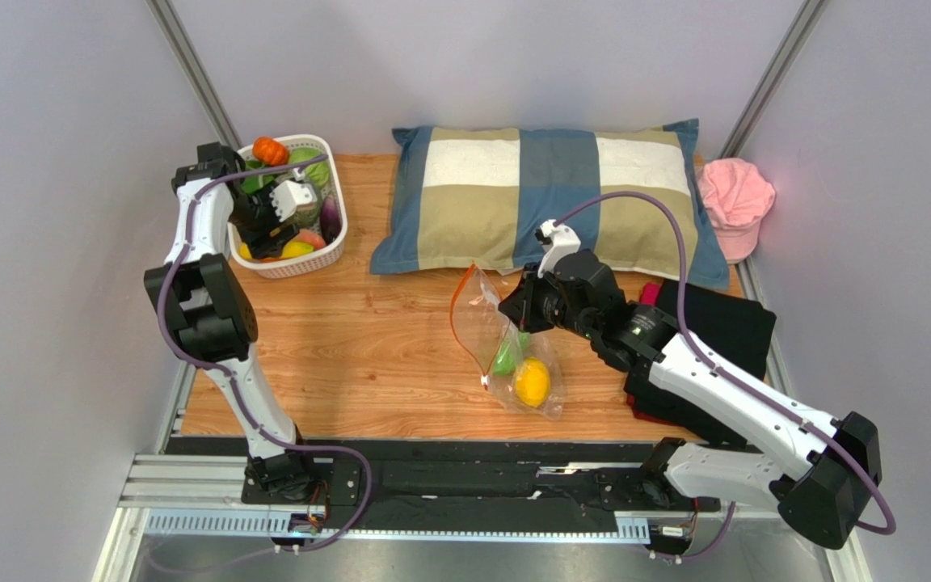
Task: Place the food in the zip-top bag and seal the zipper
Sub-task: Pick up the fake fruit from the bin, then place the fake fruit in the zipper food storage bag.
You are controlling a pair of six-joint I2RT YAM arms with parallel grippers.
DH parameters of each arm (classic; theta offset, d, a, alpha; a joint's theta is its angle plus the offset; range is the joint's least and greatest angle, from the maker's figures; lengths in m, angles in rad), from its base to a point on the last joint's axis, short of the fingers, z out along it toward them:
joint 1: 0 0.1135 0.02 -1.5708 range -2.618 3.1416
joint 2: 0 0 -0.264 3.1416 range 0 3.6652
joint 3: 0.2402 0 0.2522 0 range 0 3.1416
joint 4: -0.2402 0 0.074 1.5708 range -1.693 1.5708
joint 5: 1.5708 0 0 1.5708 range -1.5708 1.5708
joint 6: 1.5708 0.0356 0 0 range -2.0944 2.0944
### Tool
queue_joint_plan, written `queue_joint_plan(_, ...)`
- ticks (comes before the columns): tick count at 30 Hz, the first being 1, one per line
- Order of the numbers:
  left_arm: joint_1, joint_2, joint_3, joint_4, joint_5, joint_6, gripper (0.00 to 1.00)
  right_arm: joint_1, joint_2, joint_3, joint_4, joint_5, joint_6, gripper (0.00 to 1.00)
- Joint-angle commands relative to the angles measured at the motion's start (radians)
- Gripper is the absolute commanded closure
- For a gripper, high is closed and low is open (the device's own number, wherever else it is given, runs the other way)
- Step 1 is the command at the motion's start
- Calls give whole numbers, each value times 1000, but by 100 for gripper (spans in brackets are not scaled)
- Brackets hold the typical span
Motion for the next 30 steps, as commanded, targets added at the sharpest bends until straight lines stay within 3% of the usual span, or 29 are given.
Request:
queue_joint_plan(1, 2, 35, 30, -40, -17, 134, 26, -8, 15, 40, 12, -2, -22, 100)
queue_joint_plan(5, 2, 42, 18, -14, -14, 148, 42, -14, 17, 40, 14, 0, -23, 100)
queue_joint_plan(6, 5, 40, 25, -16, -5, 148, 50, -14, 17, 40, 11, 0, -25, 100)
queue_joint_plan(11, 3, -15, 48, -59, 47, 148, 62, -17, 15, 40, 7, 1, -28, 100)
queue_joint_plan(21, -17, -281, 113, -260, 246, 61, 95, -28, 14, 53, 14, 1, 3, 100)
queue_joint_plan(26, -87, -464, 67, -221, 585, -301, 100, -28, 20, 45, 60, -45, 6, 100)
queue_joint_plan(27, -142, -537, 36, -185, 631, -477, 100, -28, 21, 48, 61, -43, 4, 100)
queue_joint_plan(29, -211, -628, -115, 19, 728, -667, 100, -28, 26, 50, 60, -42, -2, 100)
queue_joint_plan(30, -321, -727, -181, 118, 729, -873, 100, -28, 26, 54, 57, -43, -2, 100)
